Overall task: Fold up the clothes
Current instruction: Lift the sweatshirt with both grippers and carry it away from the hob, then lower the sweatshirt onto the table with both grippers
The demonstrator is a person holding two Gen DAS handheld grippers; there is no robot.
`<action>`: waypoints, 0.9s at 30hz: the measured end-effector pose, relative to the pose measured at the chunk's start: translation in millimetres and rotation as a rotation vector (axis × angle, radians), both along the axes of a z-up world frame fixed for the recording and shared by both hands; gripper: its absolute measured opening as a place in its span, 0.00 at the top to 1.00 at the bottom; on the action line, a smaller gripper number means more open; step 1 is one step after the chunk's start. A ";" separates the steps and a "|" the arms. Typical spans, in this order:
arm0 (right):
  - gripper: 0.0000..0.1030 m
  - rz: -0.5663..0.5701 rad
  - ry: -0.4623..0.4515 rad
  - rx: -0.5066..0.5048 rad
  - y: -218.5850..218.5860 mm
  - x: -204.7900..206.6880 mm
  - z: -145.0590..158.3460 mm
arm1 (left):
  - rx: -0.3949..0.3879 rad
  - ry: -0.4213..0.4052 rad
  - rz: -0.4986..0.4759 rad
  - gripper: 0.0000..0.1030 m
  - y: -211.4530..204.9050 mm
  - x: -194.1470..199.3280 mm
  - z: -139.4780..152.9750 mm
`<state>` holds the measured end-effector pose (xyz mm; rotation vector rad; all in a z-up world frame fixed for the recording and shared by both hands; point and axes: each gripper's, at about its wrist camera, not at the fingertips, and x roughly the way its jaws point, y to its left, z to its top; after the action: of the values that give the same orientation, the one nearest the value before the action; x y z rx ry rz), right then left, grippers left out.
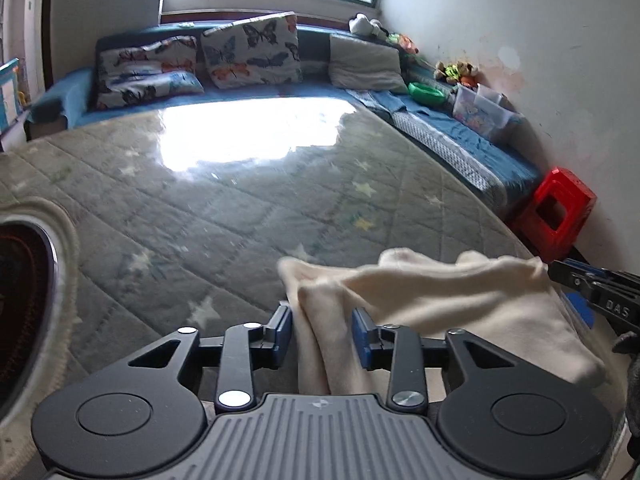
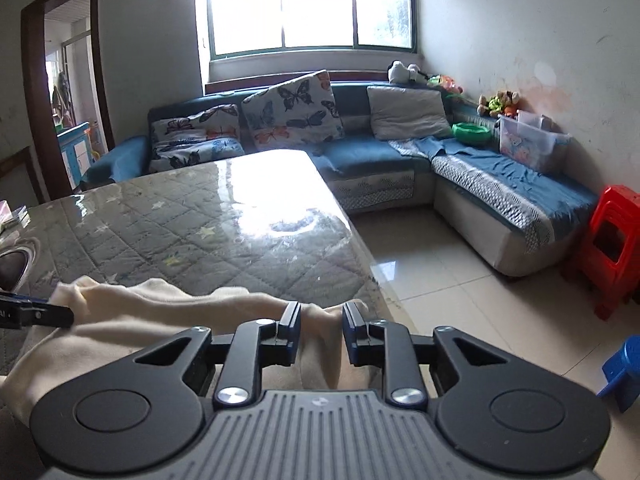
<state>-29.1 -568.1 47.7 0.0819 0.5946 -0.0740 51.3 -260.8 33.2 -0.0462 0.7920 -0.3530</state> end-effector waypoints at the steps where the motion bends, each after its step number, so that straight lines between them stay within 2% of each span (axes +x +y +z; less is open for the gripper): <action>1: 0.73 0.011 -0.005 0.004 2.1 0.5 1.8 | -0.005 -0.009 -0.002 0.63 -0.5 -0.4 2.7; 4: 0.68 0.067 -0.003 0.017 11.0 6.8 2.4 | -0.011 -0.031 -0.035 0.63 -8.0 -4.5 9.0; 10: 0.68 0.170 0.033 0.001 38.7 29.7 -12.5 | 0.001 -0.032 -0.119 0.63 -29.9 -6.6 6.1; 19: 0.62 0.191 0.038 -0.042 50.9 49.1 -20.0 | 0.004 -0.017 -0.161 0.63 -46.7 12.5 -1.9; 24: 0.56 0.196 0.034 -0.026 48.6 48.1 -22.7 | 0.025 -0.008 -0.165 0.63 -54.3 28.3 -11.2; 27: 0.56 0.199 0.036 -0.024 48.0 47.9 -23.3 | 0.021 -0.003 -0.162 0.64 -53.8 36.1 -15.1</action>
<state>18.8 -520.1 24.4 -0.0021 0.6349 0.1101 87.4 -314.6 18.1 0.0382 0.7987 -0.4984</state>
